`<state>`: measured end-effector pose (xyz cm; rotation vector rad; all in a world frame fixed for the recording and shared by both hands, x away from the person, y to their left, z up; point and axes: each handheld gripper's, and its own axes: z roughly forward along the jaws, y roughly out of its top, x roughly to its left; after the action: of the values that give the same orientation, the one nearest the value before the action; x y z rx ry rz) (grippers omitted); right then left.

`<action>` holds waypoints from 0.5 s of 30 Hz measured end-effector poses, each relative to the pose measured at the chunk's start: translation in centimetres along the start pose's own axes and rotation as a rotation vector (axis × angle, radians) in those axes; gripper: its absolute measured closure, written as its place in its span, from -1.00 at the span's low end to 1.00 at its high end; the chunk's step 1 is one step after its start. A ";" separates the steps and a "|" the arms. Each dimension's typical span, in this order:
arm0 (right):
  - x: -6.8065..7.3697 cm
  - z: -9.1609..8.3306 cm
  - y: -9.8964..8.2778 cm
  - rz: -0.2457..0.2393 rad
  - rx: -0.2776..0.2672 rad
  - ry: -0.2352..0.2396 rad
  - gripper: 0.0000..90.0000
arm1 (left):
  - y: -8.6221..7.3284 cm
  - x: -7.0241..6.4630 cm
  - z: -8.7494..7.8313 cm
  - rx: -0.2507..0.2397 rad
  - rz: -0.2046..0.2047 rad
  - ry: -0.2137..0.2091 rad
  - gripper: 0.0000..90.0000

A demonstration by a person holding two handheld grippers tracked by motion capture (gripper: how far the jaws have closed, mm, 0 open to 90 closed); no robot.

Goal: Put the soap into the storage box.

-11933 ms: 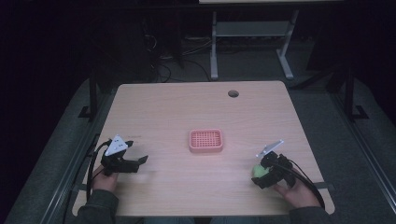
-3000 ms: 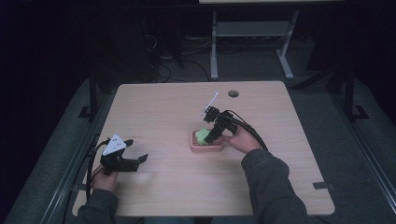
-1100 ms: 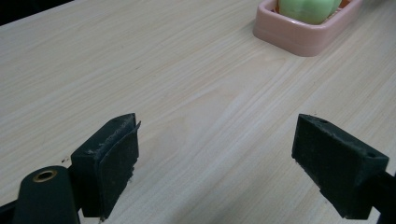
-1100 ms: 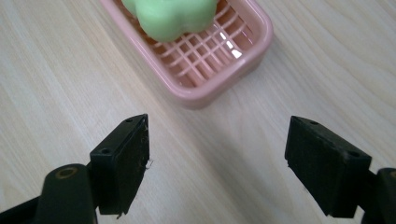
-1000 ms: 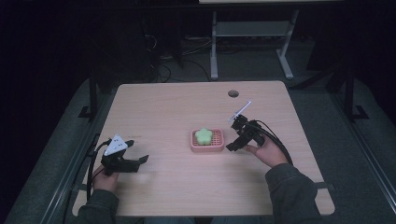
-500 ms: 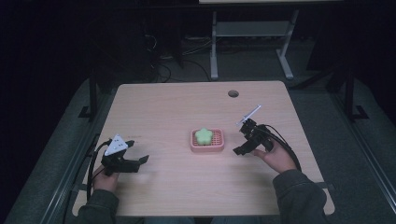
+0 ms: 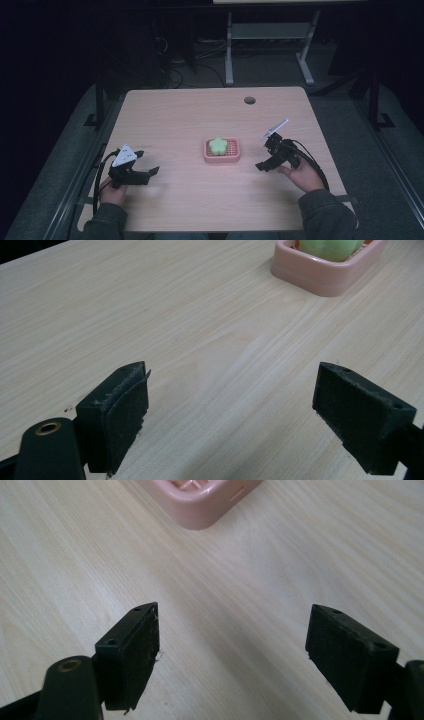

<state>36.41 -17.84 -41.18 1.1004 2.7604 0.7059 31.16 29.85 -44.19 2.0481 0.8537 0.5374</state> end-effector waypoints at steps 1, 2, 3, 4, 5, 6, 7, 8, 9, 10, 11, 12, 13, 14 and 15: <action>0.0 0.0 -0.2 0.002 -0.001 -0.004 -0.53 | 0.0 0.0 0.0 0.001 0.000 0.000 -0.68; -0.1 0.1 -0.7 0.010 0.001 -0.001 -0.53 | 0.0 0.0 0.0 0.001 0.001 0.000 -0.68; -0.1 0.1 -0.8 0.015 0.004 0.000 -0.53 | 0.0 0.0 0.0 0.002 0.001 0.001 -0.68; -0.1 0.1 -1.0 0.013 0.000 -0.007 -0.53 | 0.0 0.0 0.0 0.002 0.000 0.000 -0.68; -0.1 0.1 -1.0 0.013 0.000 -0.007 -0.53 | 0.0 0.0 0.0 0.002 0.000 0.000 -0.68; -0.1 0.0 -1.3 0.015 -0.004 -0.002 -0.52 | 0.0 0.0 0.0 0.002 -0.001 0.001 -0.68; -0.1 0.0 -1.3 0.015 -0.004 -0.002 -0.52 | 0.0 0.0 0.0 0.002 -0.001 0.001 -0.68; -0.1 0.0 -1.7 0.015 -0.007 -0.005 -0.52 | 0.0 0.0 0.0 0.002 0.000 0.000 -0.68; -0.1 0.0 -1.8 0.017 -0.007 -0.006 -0.52 | 0.0 0.0 0.0 0.002 -0.001 0.000 -0.68; 0.0 0.0 -2.0 0.021 -0.008 -0.007 -0.52 | 0.0 0.0 0.0 0.002 0.000 0.000 -0.68; -0.1 -0.1 -2.1 0.023 -0.007 -0.006 -0.52 | 0.0 0.0 0.0 0.007 0.006 0.000 -0.68; -0.1 -0.1 -2.3 0.029 -0.007 -0.005 -0.52 | -0.1 0.0 0.0 0.007 0.006 0.001 -0.68; -0.1 -0.1 -2.5 0.029 -0.007 -0.007 -0.52 | -0.1 0.0 0.0 0.008 0.004 0.000 -0.68; -0.1 -0.1 -2.7 0.031 -0.004 -0.007 -0.52 | -0.1 0.0 0.0 0.008 0.004 0.000 -0.68; -0.1 -0.2 -2.8 0.032 -0.006 -0.010 -0.52 | -0.1 -0.1 0.1 0.008 0.000 0.000 -0.68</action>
<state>34.62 -19.77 -42.28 1.1458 2.7370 0.7093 31.12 29.81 -44.29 2.0556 0.8568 0.5344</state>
